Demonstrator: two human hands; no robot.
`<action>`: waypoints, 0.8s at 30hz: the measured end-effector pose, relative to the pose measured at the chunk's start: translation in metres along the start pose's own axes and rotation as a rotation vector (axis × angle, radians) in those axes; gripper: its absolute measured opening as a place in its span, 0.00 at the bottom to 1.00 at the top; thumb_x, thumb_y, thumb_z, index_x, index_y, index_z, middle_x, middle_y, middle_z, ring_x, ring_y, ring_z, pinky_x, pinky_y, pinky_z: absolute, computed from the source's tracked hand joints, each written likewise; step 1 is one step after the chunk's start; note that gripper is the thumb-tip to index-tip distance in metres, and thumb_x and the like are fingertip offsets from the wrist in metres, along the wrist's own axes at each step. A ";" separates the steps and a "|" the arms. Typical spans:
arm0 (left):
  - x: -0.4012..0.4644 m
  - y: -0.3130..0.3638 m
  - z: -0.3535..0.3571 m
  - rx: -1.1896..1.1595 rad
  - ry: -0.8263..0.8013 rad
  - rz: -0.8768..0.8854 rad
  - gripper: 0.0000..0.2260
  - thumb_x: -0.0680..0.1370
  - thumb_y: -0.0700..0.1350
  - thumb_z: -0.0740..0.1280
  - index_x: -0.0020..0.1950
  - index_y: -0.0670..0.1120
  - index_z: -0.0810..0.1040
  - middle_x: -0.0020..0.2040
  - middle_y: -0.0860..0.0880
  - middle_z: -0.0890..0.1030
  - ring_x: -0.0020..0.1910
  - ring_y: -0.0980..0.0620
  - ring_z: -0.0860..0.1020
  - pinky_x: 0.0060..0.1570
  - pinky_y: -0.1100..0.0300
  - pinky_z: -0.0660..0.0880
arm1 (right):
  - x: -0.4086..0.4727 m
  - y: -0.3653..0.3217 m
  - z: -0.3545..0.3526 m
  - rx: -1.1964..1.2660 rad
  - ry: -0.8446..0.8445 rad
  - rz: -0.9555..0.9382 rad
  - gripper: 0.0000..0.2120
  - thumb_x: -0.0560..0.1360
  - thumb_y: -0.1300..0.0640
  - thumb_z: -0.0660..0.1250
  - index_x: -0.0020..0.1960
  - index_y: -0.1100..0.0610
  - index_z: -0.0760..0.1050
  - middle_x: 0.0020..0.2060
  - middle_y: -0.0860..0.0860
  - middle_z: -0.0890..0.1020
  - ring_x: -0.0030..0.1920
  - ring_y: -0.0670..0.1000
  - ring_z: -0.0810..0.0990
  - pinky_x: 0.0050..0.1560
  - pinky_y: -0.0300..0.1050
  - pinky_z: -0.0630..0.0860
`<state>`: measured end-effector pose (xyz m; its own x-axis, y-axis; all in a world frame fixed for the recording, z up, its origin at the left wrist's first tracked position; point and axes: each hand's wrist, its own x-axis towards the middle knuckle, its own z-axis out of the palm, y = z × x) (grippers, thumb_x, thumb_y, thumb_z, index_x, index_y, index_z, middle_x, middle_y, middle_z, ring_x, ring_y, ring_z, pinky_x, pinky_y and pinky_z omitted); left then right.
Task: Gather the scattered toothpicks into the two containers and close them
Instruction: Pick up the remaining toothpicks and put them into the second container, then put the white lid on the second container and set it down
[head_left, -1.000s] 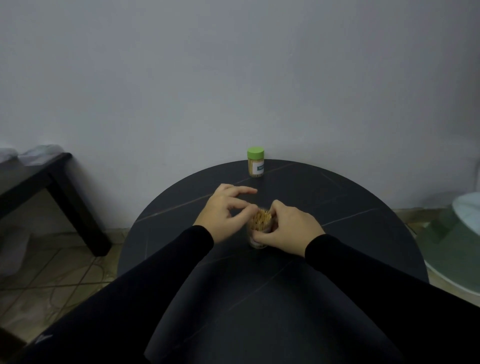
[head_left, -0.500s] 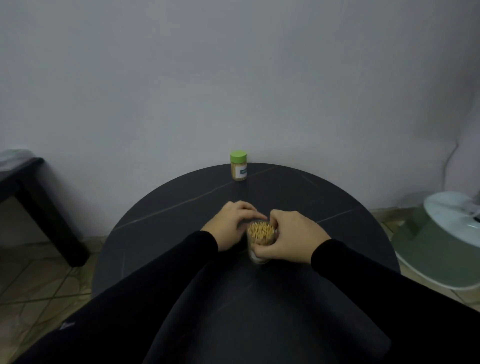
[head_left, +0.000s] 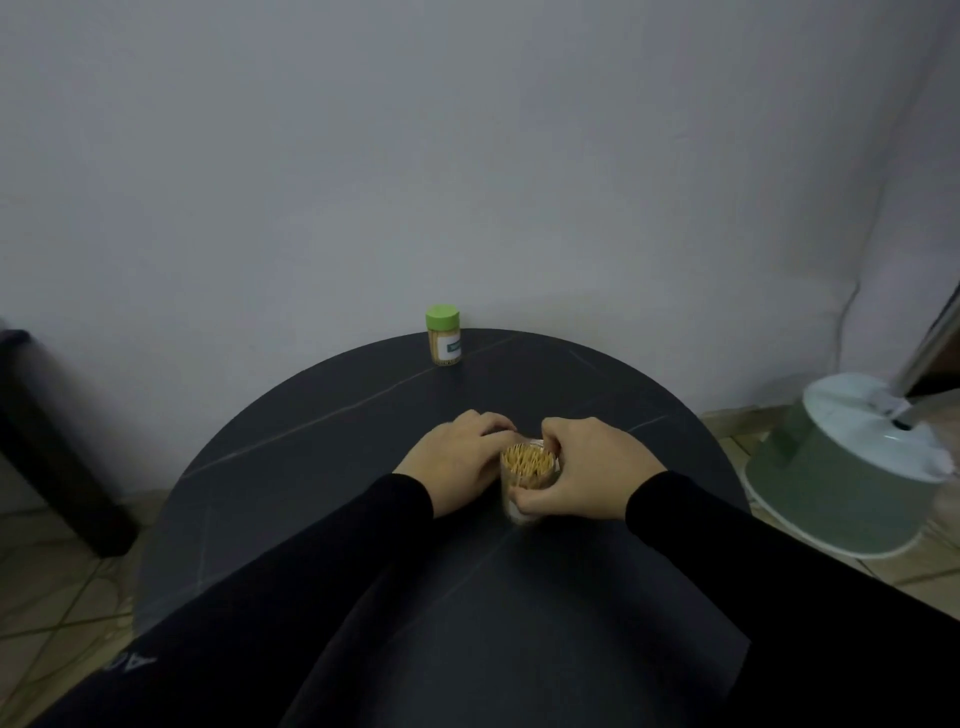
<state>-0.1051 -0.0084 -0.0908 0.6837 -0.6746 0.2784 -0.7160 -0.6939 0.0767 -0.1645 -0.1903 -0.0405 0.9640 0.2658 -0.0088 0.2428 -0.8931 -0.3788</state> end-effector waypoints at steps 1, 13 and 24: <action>-0.001 0.000 -0.002 0.012 0.029 -0.002 0.15 0.80 0.49 0.62 0.66 0.51 0.73 0.68 0.52 0.71 0.63 0.52 0.69 0.61 0.56 0.70 | 0.001 -0.001 0.000 0.004 0.000 -0.001 0.20 0.64 0.36 0.72 0.42 0.48 0.69 0.38 0.46 0.79 0.38 0.45 0.77 0.37 0.40 0.75; -0.019 -0.017 -0.006 -0.116 0.013 -0.278 0.17 0.75 0.58 0.65 0.60 0.53 0.68 0.55 0.53 0.74 0.53 0.55 0.73 0.53 0.58 0.72 | 0.011 -0.006 0.005 0.045 0.033 0.025 0.20 0.66 0.37 0.71 0.44 0.49 0.68 0.39 0.46 0.77 0.37 0.44 0.76 0.33 0.37 0.69; -0.022 0.009 -0.028 -0.523 0.221 -0.277 0.21 0.77 0.56 0.66 0.69 0.53 0.70 0.57 0.56 0.67 0.55 0.64 0.69 0.49 0.71 0.70 | 0.019 -0.009 0.026 0.226 0.092 0.070 0.23 0.67 0.38 0.73 0.55 0.47 0.70 0.47 0.42 0.78 0.46 0.43 0.77 0.45 0.40 0.75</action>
<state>-0.1304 0.0069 -0.0690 0.8484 -0.3806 0.3679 -0.5290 -0.5832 0.6166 -0.1515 -0.1683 -0.0612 0.9860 0.1624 0.0385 0.1546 -0.8015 -0.5777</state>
